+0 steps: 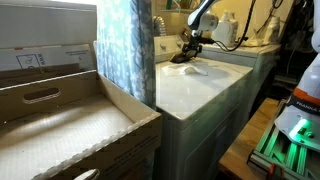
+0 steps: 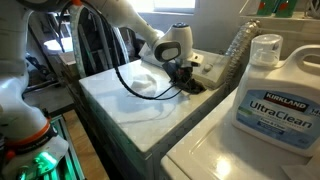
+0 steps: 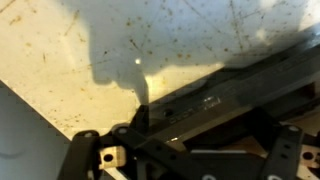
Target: Push the grey object into the detergent drawer of the washing machine on the left
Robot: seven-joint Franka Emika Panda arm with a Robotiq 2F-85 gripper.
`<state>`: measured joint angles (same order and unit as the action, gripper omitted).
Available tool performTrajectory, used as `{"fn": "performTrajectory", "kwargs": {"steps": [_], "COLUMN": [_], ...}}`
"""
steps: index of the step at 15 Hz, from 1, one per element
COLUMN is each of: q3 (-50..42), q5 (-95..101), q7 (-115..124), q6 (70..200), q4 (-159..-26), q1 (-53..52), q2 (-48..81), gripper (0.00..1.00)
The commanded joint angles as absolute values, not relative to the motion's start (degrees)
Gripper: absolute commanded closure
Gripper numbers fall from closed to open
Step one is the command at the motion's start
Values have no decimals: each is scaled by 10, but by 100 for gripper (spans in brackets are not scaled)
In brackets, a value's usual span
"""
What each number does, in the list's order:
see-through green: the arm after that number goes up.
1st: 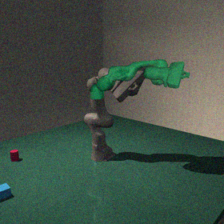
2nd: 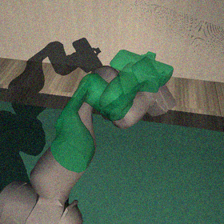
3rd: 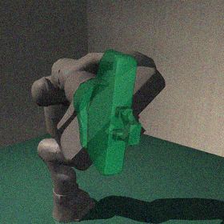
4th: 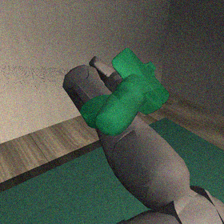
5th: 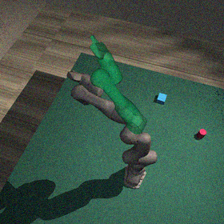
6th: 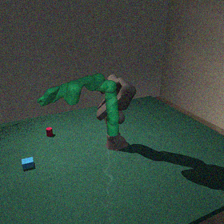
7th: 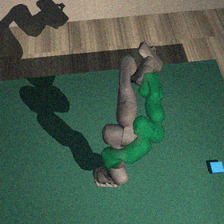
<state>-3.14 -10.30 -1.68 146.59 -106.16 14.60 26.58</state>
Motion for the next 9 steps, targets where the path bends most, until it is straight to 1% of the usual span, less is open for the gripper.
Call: {"fn": "performTrajectory", "kwargs": {"steps": [1, 9], "q3": [-37, -31], "q5": [-108, -114], "q7": [0, -14], "q6": [1448, 1482], "q4": [-1027, -1019], "q1": [134, 137], "q2": [297, 317], "gripper": [0, 0]}}
